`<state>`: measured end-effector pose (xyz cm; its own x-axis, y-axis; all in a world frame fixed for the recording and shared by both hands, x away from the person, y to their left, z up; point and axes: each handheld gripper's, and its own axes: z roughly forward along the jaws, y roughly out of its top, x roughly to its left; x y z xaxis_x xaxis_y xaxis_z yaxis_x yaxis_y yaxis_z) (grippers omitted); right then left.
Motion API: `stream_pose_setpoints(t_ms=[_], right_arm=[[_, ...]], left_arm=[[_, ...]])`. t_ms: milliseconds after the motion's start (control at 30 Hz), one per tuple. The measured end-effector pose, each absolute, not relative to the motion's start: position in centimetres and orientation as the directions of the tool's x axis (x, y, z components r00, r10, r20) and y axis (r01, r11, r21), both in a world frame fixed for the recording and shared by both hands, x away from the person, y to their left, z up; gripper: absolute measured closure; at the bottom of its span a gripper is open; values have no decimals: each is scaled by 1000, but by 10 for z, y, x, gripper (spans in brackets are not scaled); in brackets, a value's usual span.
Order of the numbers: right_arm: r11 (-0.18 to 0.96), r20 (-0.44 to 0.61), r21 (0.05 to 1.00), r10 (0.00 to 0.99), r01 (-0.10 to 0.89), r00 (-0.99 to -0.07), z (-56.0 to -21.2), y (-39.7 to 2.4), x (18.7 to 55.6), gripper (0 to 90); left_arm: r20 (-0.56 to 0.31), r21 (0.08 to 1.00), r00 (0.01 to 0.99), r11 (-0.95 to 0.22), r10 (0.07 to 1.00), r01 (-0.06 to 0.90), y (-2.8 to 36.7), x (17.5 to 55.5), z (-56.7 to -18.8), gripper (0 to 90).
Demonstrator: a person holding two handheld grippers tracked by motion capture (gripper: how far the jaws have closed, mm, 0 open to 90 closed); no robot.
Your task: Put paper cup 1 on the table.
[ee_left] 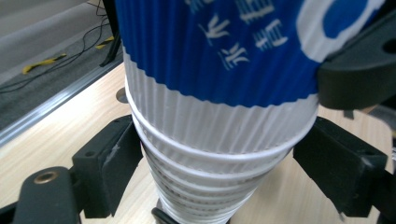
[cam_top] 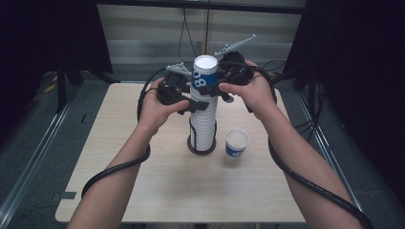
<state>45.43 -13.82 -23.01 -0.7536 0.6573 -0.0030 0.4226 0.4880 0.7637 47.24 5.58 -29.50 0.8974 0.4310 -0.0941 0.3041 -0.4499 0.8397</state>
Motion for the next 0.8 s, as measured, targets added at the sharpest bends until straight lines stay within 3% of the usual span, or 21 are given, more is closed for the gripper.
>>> stream_pose_setpoints(t_ms=[133, 800], right_arm=[[461, 10, 783, 661, 417, -750, -226, -140, 454, 221], [469, -10, 788, 657, 398, -754, -218, -139, 452, 248]], left_arm=[[-55, 828, 900, -484, 432, 283, 56, 472, -295, 183], [-69, 829, 898, -476, 434, 294, 60, 472, -296, 202]])
